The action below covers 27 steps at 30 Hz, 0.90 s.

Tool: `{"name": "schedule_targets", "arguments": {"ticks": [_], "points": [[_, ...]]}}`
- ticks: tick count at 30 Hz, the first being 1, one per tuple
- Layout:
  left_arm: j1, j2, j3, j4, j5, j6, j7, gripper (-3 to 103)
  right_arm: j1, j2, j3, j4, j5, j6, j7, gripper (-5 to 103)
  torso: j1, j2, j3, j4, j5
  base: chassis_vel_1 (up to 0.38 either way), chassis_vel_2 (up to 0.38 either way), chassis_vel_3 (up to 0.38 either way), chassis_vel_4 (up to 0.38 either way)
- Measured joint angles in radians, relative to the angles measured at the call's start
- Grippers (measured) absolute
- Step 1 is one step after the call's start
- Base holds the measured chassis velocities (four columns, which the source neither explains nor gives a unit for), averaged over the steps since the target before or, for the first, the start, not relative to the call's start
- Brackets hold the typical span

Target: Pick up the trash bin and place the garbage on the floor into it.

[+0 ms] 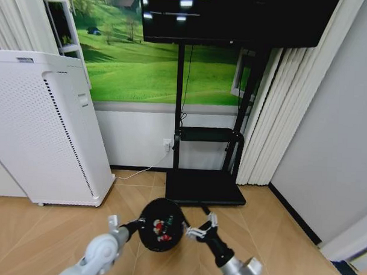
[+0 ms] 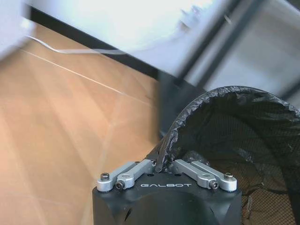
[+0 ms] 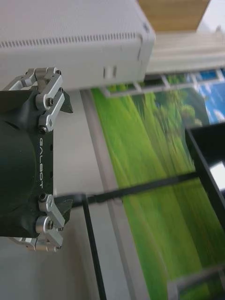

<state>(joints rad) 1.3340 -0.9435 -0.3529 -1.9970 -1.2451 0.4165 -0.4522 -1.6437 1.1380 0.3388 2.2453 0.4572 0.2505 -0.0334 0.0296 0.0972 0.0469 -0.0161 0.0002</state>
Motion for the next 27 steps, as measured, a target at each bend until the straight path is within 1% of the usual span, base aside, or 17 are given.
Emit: {"name": "schedule_targets", "arguments": {"ticks": [3, 4, 6, 9, 11, 12, 13, 14, 15, 16, 17, 20, 21, 23, 24, 26, 27], "points": [[0.115, -0.020, -0.143, -0.065, -0.025, -0.008, -0.057, 3, 0.006, 0.044, 0.067, -0.035, 0.001, -0.033, 0.128, 100, 0.000, 0.000, 0.000, 0.0001, -0.0002, 0.000, 0.000, 0.000, 0.000], [0.115, -0.020, -0.143, -0.065, -0.025, -0.008, -0.057, 3, 0.006, 0.044, 0.067, -0.035, 0.001, -0.033, 0.128, 100, 0.000, 0.000, 0.000, 0.0001, -0.0002, 0.000, 0.000, 0.000, 0.000], [0.203, -0.047, -0.261, -0.116, -0.060, 0.003, -0.104, 3, 0.019, 0.057, 0.117, -0.064, -0.007, -0.053, 0.203, 100, 0.000, 0.000, 0.000, 0.0001, -0.0002, 0.000, 0.000, 0.000, 0.000], [0.231, -0.057, -0.298, -0.132, -0.065, 0.006, -0.119, 3, 0.022, 0.061, 0.131, -0.071, -0.010, -0.060, 0.223, 100, 0.000, 0.000, 0.000, 0.0003, -0.0003, 0.000, 0.000, 0.000, 0.000], [0.350, -0.120, -0.446, -0.203, -0.082, 0.022, -0.180, 3, 0.028, 0.088, 0.163, -0.089, -0.047, -0.100, 0.297, 100, 0.000, 0.000, 0.000, -0.0001, 0.0000, 0.000, 0.000, 0.000, 0.000], [0.395, -0.148, -0.488, -0.227, -0.086, 0.029, -0.194, 3, 0.023, 0.095, 0.163, -0.092, -0.061, -0.106, 0.306, 100, 0.000, 0.000, 0.000, 0.0000, -0.0002, 0.000, 0.000, 0.000, 0.000], [0.395, -0.148, -0.488, -0.227, -0.086, 0.029, -0.194, 3, 0.023, 0.095, 0.163, -0.092, -0.061, -0.106, 0.306, 100, 0.000, 0.000, 0.000, 0.0000, -0.0002, 0.000, 0.000, 0.000, 0.000], [0.441, -0.175, -0.525, -0.246, -0.087, 0.033, -0.201, 3, 0.014, 0.102, 0.163, -0.093, -0.073, -0.108, 0.309, 100, 0.000, 0.000, 0.000, 0.0003, -0.0001, 0.000, 0.000, 0.000, 0.000], [0.496, -0.210, -0.568, -0.264, -0.087, 0.037, -0.201, 3, 0.004, 0.111, 0.159, -0.094, -0.085, -0.109, 0.310, 100, 0.000, 0.000, 0.000, 0.0001, -0.0002, 0.000, 0.000, 0.000, 0.000], [0.496, -0.210, -0.568, -0.264, -0.087, 0.037, -0.201, 3, 0.004, 0.111, 0.159, -0.094, -0.085, -0.109, 0.310, 100, 0.000, 0.000, 0.000, 0.0001, -0.0002, 0.000, 0.000, 0.000, 0.000], [0.528, -0.233, -0.594, -0.271, -0.086, 0.040, -0.196, 3, -0.002, 0.117, 0.158, -0.094, -0.092, -0.109, 0.310, 100, 0.000, 0.000, 0.000, 0.0003, -0.0002, 0.000, 0.000, 0.000, 0.000], [0.615, -0.294, -0.672, -0.270, -0.077, 0.047, -0.153, 3, -0.020, 0.143, 0.159, -0.093, -0.111, -0.100, 0.306, 100, 0.000, 0.000, 0.000, 0.0004, -0.0004, 0.000, 0.000, 0.000, 0.000], [0.615, -0.294, -0.672, -0.270, -0.077, 0.047, -0.153, 3, -0.020, 0.143, 0.159, -0.093, -0.111, -0.100, 0.306, 100, 0.000, 0.000, 0.000, 0.0004, -0.0004, 0.000, 0.000, 0.000, 0.000], [0.665, -0.327, -0.733, -0.260, -0.073, 0.048, -0.107, 3, -0.022, 0.161, 0.162, -0.093, -0.122, -0.091, 0.302, 100, 0.000, 0.000, 0.000, 0.0001, -0.0004, 0.000, 0.000, 0.000, 0.000], [0.665, -0.327, -0.733, -0.260, -0.073, 0.048, -0.107, 3, -0.022, 0.161, 0.162, -0.093, -0.122, -0.091, 0.302, 100, 0.000, 0.000, 0.000, 0.0001, -0.0004, 0.000, 0.000, 0.000, 0.000], [0.715, -0.359, -0.800, -0.242, -0.073, 0.045, -0.060, 3, -0.018, 0.179, 0.150, -0.098, -0.138, -0.084, 0.300, 100, 0.000, 0.000, 0.000, 0.0001, -0.0002, 0.000, 0.000, 0.000, 0.000], [0.715, -0.359, -0.800, -0.242, -0.073, 0.045, -0.060, 3, -0.018, 0.179, 0.150, -0.098, -0.138, -0.084, 0.300, 100, 0.000, 0.000, 0.000, 0.0001, -0.0002, 0.000, 0.000, 0.000, 0.000]]}}
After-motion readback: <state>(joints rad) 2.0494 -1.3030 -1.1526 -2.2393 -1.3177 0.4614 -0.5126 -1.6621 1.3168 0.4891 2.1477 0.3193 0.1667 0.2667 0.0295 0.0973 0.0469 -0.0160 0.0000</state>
